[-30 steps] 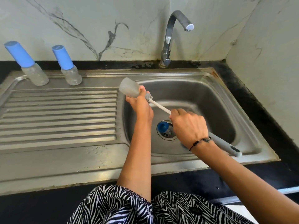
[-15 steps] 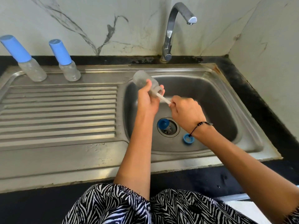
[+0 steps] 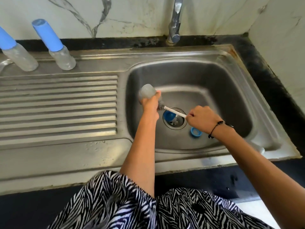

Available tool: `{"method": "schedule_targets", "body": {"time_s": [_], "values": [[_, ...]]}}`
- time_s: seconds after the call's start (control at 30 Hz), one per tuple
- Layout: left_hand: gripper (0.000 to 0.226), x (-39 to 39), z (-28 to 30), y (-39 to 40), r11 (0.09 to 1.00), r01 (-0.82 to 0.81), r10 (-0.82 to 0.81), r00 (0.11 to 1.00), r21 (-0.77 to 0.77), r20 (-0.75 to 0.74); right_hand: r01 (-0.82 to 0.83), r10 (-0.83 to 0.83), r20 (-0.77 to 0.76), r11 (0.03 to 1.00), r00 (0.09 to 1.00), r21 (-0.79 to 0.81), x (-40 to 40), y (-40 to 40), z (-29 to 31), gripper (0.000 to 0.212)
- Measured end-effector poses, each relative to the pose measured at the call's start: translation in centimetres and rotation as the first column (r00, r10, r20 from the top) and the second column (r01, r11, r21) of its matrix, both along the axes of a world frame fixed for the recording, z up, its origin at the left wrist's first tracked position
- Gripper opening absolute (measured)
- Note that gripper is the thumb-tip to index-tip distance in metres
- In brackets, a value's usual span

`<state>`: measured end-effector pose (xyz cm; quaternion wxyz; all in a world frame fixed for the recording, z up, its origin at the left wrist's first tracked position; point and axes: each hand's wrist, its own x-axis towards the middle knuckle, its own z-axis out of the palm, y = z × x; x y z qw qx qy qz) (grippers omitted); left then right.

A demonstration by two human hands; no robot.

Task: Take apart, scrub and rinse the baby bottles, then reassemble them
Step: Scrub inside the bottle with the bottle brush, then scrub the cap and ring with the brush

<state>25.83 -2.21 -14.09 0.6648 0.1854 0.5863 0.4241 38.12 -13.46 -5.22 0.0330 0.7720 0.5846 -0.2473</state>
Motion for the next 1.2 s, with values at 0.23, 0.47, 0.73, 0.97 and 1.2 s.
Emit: {"method": "schedule_targets", "body": {"time_s": [0.23,0.47,0.73,0.97,1.2], "values": [[0.065,-0.9,-2.5,1.9,0.991,0.07,-0.106,0.93,-0.114,-0.352,0.001,0.01,0.199,0.999,0.98,-0.054,0.1,-0.4,1.4,0.02],[0.075,-1.3,-3.7,0.4,0.818,0.415,-0.548,0.356,-0.397,-0.757,0.068,-0.053,0.206,0.995,0.977,-0.067,1.1,0.8,-1.0,0.024],[0.069,0.3,-3.9,-1.4,0.781,0.434,-0.575,0.218,-0.449,-0.788,0.105,-0.096,0.182,0.994,0.979,-0.04,1.7,0.5,-2.2,0.017],[0.041,3.5,-1.6,-2.7,0.734,0.662,-0.219,0.021,-0.151,-0.975,0.185,-0.175,0.227,0.983,0.958,-0.022,4.2,-0.2,-1.4,0.025],[0.043,10.1,-2.8,-6.3,0.197,0.942,-0.44,-0.164,-0.273,-0.883,0.197,-0.169,0.293,0.978,0.941,-0.068,5.5,-1.2,-1.2,0.029]]}}
